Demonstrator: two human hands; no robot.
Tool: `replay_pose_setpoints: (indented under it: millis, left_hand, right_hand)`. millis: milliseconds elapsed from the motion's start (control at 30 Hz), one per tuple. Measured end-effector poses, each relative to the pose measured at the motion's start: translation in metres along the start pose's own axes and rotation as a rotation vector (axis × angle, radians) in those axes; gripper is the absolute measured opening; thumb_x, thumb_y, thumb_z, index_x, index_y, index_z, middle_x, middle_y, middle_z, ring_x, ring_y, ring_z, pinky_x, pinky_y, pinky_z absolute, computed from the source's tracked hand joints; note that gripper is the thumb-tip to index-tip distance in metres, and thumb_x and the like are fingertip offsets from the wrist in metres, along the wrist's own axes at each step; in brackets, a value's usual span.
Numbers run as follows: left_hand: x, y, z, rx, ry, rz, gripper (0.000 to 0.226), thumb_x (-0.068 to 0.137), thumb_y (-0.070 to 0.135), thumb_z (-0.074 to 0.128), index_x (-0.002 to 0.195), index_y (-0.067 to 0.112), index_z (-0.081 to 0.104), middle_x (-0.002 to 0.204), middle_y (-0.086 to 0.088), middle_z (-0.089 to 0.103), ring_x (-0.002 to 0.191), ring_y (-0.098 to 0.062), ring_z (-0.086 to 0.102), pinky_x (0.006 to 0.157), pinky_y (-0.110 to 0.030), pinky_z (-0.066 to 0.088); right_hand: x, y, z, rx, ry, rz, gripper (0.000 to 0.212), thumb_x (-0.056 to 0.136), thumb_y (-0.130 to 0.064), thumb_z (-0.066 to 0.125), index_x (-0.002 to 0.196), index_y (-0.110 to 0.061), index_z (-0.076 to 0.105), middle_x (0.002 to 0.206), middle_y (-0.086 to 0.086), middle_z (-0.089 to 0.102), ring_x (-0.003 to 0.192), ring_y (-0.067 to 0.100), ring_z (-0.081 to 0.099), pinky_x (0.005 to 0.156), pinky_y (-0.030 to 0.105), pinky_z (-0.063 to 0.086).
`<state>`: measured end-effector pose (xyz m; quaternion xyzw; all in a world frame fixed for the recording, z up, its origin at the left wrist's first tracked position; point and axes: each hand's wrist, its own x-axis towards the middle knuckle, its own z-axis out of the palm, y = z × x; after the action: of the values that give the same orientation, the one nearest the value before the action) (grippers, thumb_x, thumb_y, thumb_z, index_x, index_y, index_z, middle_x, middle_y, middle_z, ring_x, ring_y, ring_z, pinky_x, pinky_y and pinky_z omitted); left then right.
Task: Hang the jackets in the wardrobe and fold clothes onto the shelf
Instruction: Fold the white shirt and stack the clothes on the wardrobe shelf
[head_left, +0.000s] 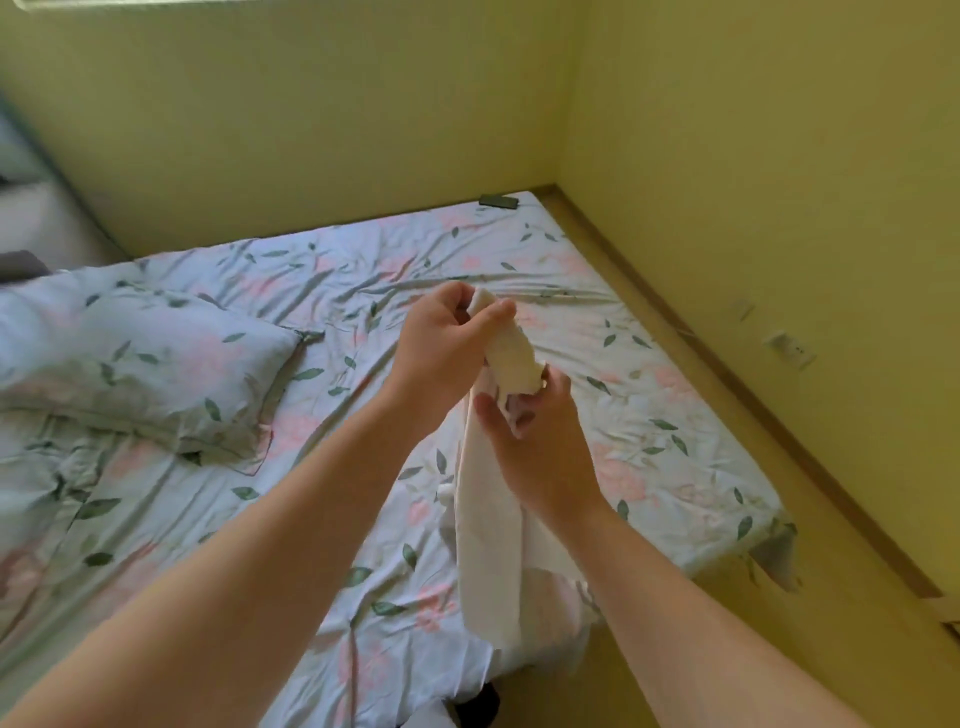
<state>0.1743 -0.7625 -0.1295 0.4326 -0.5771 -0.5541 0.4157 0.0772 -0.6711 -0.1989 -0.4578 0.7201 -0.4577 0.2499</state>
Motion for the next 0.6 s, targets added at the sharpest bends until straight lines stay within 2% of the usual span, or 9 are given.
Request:
replay_pose_setpoints:
  millis: [67,133,233,300,333,433,467,533,600]
  left_hand:
    - [-0.006,0.015,-0.001,0.022,0.033,0.030,0.023,0.083,0.033,0.074,0.079,0.013,0.064,0.077,-0.009,0.062,0.073,-0.024,0.060,0.069,-0.042,0.052]
    - [-0.012,0.030,0.000,0.028,0.056,0.056,0.027,0.079,0.038,0.073,0.073,0.014,0.062,0.072,-0.002,0.057,0.068,-0.018,0.053,0.065,-0.037,0.045]
    - [-0.015,0.048,0.005,0.046,0.092,0.103,0.037,0.072,0.043,0.073,0.071,0.008,0.060,0.081,-0.010,0.055,0.066,-0.017,0.050,0.060,-0.032,0.043]
    - [-0.016,0.057,0.007,0.061,0.130,0.133,0.027,0.073,0.041,0.072,0.063,0.020,0.059,0.077,-0.004,0.057,0.063,-0.015,0.050,0.061,-0.032,0.042]
    - [-0.015,0.062,0.008,0.068,0.150,0.144,0.024,0.077,0.039,0.071,0.063,0.023,0.059,0.073,0.001,0.059,0.063,-0.014,0.051,0.063,-0.033,0.042]
    - [-0.016,0.072,0.006,0.177,0.198,0.136,0.027,0.095,0.037,0.064,0.078,0.019,0.053,0.072,0.002,0.056,0.063,-0.012,0.047,0.060,-0.029,0.038]
    - [-0.017,0.074,0.004,0.225,0.188,0.124,0.031,0.097,0.042,0.061,0.082,0.018,0.049,0.073,0.003,0.053,0.064,-0.012,0.045,0.058,-0.028,0.036]
    - [-0.019,0.076,-0.001,0.326,0.120,0.129,0.038,0.091,0.052,0.066,0.086,0.020,0.045,0.076,0.005,0.051,0.065,-0.011,0.044,0.057,-0.028,0.035]
    - [-0.019,0.077,-0.007,0.445,0.041,0.140,0.046,0.078,0.047,0.081,0.091,0.021,0.046,0.080,0.005,0.051,0.068,-0.013,0.044,0.058,-0.029,0.036]
  right_hand:
    - [0.003,-0.010,-0.016,-0.017,0.007,-0.015,0.031,0.093,-0.062,0.050,0.113,-0.041,0.041,0.107,-0.004,0.063,0.087,0.015,0.066,0.069,0.039,0.058]
    - [0.007,-0.022,-0.034,-0.055,-0.023,-0.007,0.019,0.097,-0.061,0.042,0.107,-0.045,0.044,0.106,-0.007,0.063,0.088,0.012,0.066,0.072,0.040,0.057]
    - [0.013,-0.043,-0.059,-0.113,-0.056,-0.054,0.015,0.100,-0.046,0.044,0.095,-0.036,0.053,0.094,-0.008,0.064,0.082,0.009,0.062,0.064,0.029,0.050]
    - [0.017,-0.058,-0.072,-0.108,-0.076,-0.085,0.021,0.102,-0.033,0.044,0.087,-0.024,0.056,0.081,-0.007,0.062,0.070,0.008,0.056,0.055,0.020,0.038]
    - [0.020,-0.065,-0.077,-0.083,-0.064,-0.080,0.023,0.103,-0.028,0.044,0.087,-0.019,0.058,0.079,-0.004,0.062,0.069,0.010,0.054,0.055,0.021,0.036]
    - [0.034,-0.083,-0.092,0.041,0.040,-0.037,0.024,0.103,-0.021,0.042,0.094,-0.006,0.060,0.080,0.002,0.062,0.069,0.018,0.052,0.057,0.031,0.041]
    - [0.038,-0.089,-0.097,0.053,0.060,-0.032,0.024,0.103,-0.021,0.042,0.092,-0.005,0.057,0.076,0.001,0.058,0.066,0.017,0.047,0.054,0.030,0.037]
    - [0.043,-0.099,-0.106,0.040,0.052,-0.050,0.026,0.105,-0.024,0.042,0.090,-0.006,0.053,0.072,0.000,0.050,0.063,0.014,0.041,0.053,0.029,0.032]
    - [0.044,-0.108,-0.114,0.028,0.010,-0.088,0.029,0.105,-0.030,0.043,0.095,-0.005,0.054,0.072,0.000,0.050,0.063,0.014,0.042,0.054,0.030,0.033]
